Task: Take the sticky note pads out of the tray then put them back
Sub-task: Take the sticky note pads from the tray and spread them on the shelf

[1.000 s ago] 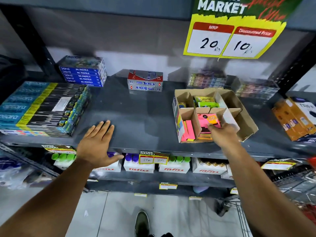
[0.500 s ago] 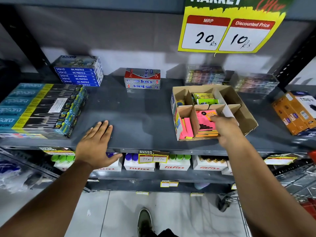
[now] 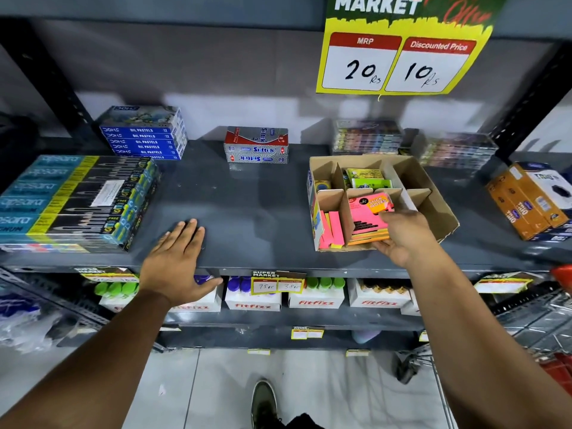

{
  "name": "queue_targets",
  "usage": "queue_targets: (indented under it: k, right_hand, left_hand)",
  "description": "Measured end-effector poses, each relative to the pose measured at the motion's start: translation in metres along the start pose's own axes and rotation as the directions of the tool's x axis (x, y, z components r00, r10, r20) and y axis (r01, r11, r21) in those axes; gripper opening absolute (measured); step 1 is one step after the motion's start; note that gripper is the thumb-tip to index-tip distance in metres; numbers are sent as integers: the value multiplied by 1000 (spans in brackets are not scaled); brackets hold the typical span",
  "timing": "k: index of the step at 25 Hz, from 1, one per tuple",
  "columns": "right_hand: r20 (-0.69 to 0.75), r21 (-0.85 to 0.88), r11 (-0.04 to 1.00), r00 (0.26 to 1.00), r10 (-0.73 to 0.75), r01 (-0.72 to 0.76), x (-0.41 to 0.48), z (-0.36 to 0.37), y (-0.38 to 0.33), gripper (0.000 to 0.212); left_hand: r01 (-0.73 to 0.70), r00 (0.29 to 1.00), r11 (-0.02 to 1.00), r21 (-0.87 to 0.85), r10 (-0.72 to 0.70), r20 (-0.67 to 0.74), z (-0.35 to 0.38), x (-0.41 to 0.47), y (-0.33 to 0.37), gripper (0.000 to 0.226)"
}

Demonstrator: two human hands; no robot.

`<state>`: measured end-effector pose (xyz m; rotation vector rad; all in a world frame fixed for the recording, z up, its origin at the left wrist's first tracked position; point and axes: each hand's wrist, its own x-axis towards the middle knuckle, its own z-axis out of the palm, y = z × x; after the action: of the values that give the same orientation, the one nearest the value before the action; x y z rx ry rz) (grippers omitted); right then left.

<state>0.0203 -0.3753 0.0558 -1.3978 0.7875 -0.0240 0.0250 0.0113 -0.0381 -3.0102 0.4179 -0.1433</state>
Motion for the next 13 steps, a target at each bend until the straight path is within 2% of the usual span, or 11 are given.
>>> queue_targets:
  k: [3,7,10,13]
  right_hand:
    - [-46,-8,992,991,-122,122,-11,-1,-1,16]
    - [-80,1,938,935,-345,346,-37,4,-17,19]
    - [-47,30,874,874,-484,486,-59,18,-34,12]
    - [53,120,847,848,-527,519,-86,41,-44,11]
  left_hand:
    - [4,1000,1000,-7,-4,3,0,0,0,109]
    - [7,1000,1000,-22,-7,-2,1,0,-1,108]
    - [-10,1000,999,-45,9,-7,3,1,-2,106]
    - [-6,1000,998,-55,6,-4,2,1,-2,108]
